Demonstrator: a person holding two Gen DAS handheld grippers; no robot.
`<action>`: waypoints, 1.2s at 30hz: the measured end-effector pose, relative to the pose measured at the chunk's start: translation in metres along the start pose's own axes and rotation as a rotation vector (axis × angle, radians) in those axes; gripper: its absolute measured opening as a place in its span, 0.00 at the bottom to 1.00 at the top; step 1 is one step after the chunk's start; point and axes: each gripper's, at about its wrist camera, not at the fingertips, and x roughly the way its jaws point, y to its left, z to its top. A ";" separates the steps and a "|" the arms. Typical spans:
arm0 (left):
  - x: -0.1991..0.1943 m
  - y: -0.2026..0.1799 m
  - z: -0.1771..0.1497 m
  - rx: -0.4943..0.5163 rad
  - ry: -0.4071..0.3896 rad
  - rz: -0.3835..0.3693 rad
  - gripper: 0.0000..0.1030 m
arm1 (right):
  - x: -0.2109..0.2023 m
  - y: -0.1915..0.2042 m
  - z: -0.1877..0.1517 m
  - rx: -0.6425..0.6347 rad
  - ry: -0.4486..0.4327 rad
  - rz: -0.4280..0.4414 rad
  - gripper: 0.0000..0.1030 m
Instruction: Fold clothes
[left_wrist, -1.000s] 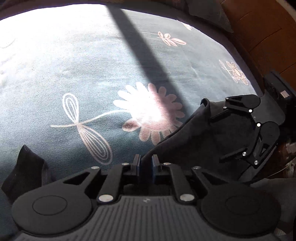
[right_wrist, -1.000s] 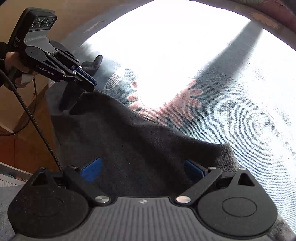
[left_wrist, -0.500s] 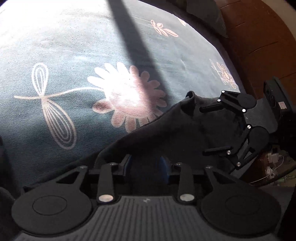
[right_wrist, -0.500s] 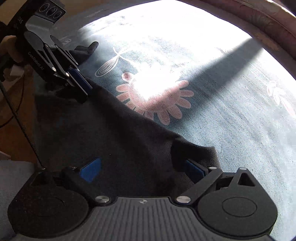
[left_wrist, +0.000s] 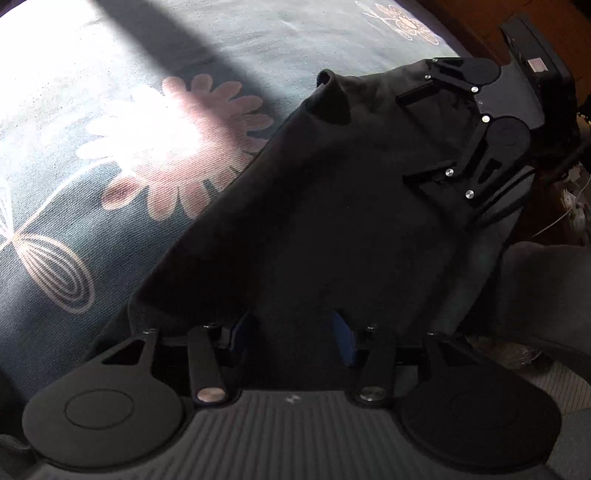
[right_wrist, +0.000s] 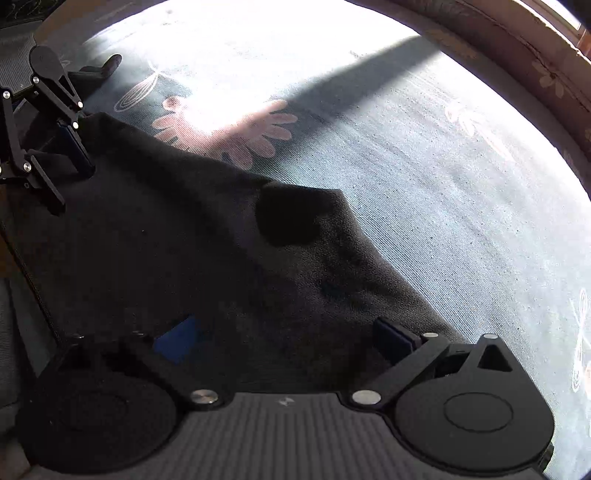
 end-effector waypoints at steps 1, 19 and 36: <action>-0.001 0.000 0.003 -0.007 0.000 -0.010 0.50 | 0.005 -0.004 -0.005 0.025 0.021 -0.007 1.00; 0.004 0.018 0.009 -0.030 -0.026 -0.132 0.56 | 0.005 0.006 -0.049 0.336 -0.240 -0.110 1.00; 0.015 -0.027 -0.016 0.059 -0.080 -0.007 0.62 | -0.008 -0.017 -0.093 0.497 -0.201 -0.139 1.00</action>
